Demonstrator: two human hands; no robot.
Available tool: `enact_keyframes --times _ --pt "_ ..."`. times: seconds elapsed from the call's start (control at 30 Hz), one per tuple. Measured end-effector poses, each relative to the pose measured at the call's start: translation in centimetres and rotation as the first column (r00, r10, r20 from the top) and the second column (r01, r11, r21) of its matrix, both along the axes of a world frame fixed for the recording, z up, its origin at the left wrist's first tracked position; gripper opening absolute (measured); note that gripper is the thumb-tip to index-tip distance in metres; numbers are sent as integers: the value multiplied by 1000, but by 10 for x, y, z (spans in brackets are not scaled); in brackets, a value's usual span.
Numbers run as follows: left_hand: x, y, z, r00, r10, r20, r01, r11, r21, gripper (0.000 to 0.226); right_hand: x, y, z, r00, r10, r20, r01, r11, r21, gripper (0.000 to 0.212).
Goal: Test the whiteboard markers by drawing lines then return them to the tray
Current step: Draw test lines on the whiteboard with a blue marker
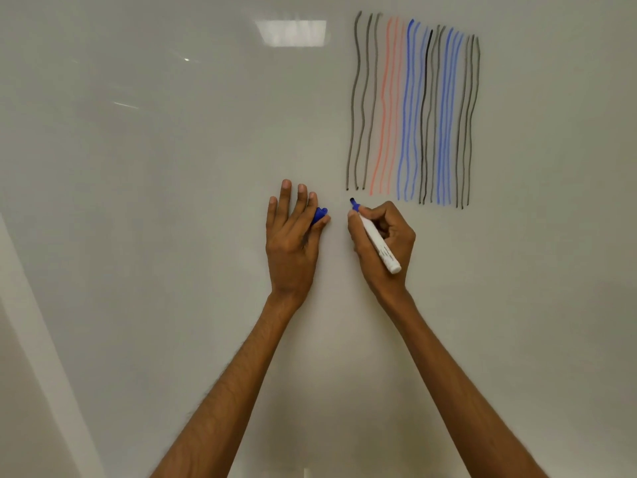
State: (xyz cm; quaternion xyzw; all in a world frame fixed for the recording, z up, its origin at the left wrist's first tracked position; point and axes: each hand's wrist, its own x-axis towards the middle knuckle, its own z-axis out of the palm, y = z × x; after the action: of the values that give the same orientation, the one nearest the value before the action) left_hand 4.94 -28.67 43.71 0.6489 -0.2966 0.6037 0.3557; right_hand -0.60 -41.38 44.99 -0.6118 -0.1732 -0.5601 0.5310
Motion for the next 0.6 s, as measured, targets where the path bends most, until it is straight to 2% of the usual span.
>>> enact_keyframes --times 0.13,0.43,0.5,0.6 --pt "-8 -1 2 993 -91 -71 85 993 -76 44 -1 4 -17 999 -50 -5 49 998 -42 21" --pt "-21 8 -2 946 -237 -220 217 970 -110 42 -30 3 -46 966 109 -235 -107 994 24 14" --pt "-32 15 -7 902 -310 -301 283 950 -133 41 -44 4 -46 945 201 -256 -182 978 98 9" --pt "-65 30 -22 754 -442 -486 363 897 -253 40 -63 10 -47 894 337 -294 -278 934 226 10"
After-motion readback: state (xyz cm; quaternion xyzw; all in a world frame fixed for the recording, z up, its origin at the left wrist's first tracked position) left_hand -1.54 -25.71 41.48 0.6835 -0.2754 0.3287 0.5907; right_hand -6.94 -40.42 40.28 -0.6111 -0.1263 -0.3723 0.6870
